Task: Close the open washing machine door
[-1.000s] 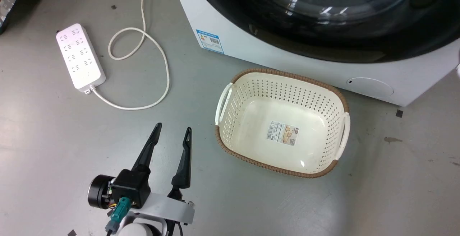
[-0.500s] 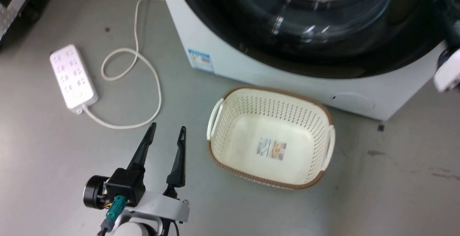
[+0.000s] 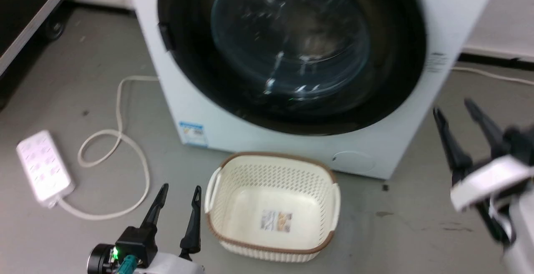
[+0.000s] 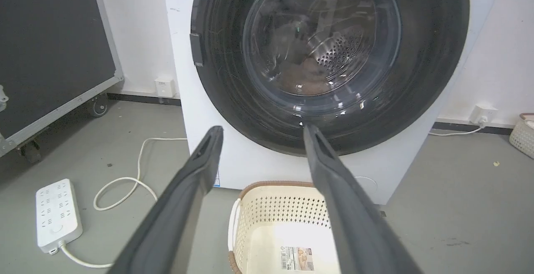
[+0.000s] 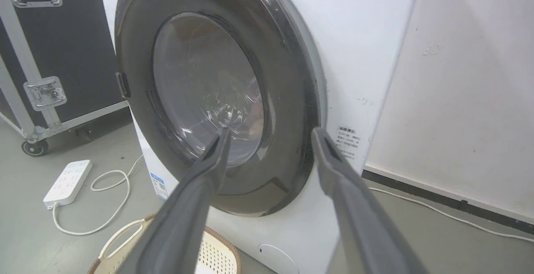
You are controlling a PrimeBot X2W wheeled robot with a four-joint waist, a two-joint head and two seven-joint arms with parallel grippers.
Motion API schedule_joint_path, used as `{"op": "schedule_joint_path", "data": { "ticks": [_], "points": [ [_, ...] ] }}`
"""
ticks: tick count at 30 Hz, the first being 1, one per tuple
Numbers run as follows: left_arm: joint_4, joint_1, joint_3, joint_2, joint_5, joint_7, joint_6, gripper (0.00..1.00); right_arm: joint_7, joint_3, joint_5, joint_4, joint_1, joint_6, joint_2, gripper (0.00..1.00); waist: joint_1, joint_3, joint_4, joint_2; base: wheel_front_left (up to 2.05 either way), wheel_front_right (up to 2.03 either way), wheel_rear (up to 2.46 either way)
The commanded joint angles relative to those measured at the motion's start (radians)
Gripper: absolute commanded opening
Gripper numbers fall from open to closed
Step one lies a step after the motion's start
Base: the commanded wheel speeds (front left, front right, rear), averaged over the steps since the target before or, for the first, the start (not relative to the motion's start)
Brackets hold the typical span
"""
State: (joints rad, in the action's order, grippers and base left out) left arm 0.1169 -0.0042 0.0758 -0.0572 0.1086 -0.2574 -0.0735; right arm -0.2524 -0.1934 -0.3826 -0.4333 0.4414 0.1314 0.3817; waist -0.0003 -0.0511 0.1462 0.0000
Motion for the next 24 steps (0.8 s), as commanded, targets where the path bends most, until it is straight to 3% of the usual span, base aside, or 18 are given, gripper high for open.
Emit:
{"op": "schedule_joint_path", "data": {
  "ticks": [1,8,14,23,24],
  "points": [
    [0.003,0.012,-0.004,-0.004,0.002,-0.004,-0.003,1.00,-0.007,0.022,0.022,0.032,-0.055,-0.001,-0.016,1.00,0.0003,0.053,-0.053,0.0000,0.00,0.00,0.00],
    [0.016,0.045,-0.004,-0.003,0.002,-0.004,-0.014,1.00,-0.007,0.187,0.172,0.253,-0.328,-0.001,-0.163,1.00,0.0003,0.078,-0.094,0.0000,0.00,0.00,0.00],
    [0.021,0.056,-0.003,-0.003,-0.002,-0.004,-0.019,1.00,0.006,0.258,0.342,0.345,-0.468,-0.001,-0.282,1.00,0.0003,0.076,-0.111,0.0000,0.00,0.00,0.00],
    [0.027,0.057,0.010,0.000,-0.003,-0.004,-0.021,1.00,0.003,0.273,0.362,0.361,-0.526,-0.001,-0.331,1.00,0.0003,0.074,-0.122,0.0000,0.00,0.00,0.00],
    [0.033,0.047,0.012,0.002,0.001,0.001,-0.020,0.00,0.005,0.271,0.352,0.356,-0.515,0.000,-0.326,0.00,0.0003,0.073,-0.123,0.0000,0.00,0.00,0.00]
  ]
}}
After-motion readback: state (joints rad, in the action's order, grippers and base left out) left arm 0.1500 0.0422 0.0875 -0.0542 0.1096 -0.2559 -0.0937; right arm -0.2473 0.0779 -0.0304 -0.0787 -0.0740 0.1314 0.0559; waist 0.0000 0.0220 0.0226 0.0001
